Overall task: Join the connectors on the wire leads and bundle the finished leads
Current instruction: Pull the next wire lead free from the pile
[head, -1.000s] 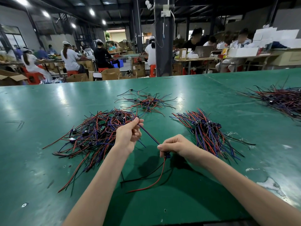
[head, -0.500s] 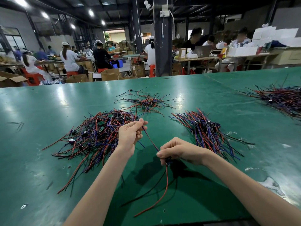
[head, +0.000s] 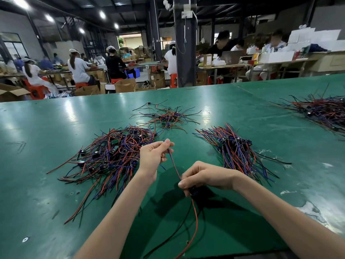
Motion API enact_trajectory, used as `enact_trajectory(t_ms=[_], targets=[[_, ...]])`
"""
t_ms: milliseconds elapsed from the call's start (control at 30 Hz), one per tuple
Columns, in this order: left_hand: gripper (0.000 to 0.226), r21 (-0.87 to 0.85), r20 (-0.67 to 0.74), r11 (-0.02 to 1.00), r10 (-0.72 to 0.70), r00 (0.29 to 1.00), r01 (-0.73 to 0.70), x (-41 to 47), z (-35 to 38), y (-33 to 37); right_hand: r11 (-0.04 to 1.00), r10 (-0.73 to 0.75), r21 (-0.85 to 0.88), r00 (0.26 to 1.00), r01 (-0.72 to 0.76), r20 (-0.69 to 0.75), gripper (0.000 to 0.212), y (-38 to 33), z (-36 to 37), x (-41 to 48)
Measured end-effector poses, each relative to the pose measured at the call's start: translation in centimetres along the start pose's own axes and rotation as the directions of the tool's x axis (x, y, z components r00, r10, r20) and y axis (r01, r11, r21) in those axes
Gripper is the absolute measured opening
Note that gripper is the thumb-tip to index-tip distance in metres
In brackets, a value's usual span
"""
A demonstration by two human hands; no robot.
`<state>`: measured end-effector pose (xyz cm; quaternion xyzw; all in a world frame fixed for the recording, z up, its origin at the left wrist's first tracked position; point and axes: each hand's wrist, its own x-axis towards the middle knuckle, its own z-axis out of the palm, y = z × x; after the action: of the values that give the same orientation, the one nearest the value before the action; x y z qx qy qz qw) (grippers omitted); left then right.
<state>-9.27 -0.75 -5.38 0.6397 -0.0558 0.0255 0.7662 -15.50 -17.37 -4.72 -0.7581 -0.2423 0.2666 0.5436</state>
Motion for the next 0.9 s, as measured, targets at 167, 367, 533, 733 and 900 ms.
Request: enact_trajectory(t_ms=[167, 367, 533, 733, 900], targets=[[0.017, 0.035, 0.007, 0.999, 0.006, 1.000, -0.006, -0.19, 0.29, -0.23, 1.000, 0.013, -0.022, 0.999, -0.012, 0.032, 0.029, -0.07, 0.05, 0.11], [0.018, -0.021, -0.037, 1.000, 0.022, 0.999, -0.023, -0.08, 0.08, -0.17, 1.000, 0.012, -0.007, 1.000, -0.012, -0.012, 0.027, -0.21, -0.03, 0.00], [0.017, -0.099, -0.146, 0.994, 0.030, 0.989, -0.045, 0.27, -0.26, 0.13, 0.998, 0.038, 0.054, 0.983, -0.029, -0.181, 0.029, 0.10, -0.50, 0.29], [0.016, -0.124, -0.227, 0.989, 0.046, 0.973, -0.076, 0.22, -0.31, 0.48, 0.996, 0.059, 0.086, 0.949, -0.034, -0.309, 0.032, 0.32, -0.76, 0.58], [0.016, -0.113, -0.219, 0.992, 0.036, 0.975, -0.062, 0.29, -0.21, 0.42, 0.993, 0.070, 0.111, 0.969, -0.045, -0.235, 0.030, 0.50, -0.77, 0.60]])
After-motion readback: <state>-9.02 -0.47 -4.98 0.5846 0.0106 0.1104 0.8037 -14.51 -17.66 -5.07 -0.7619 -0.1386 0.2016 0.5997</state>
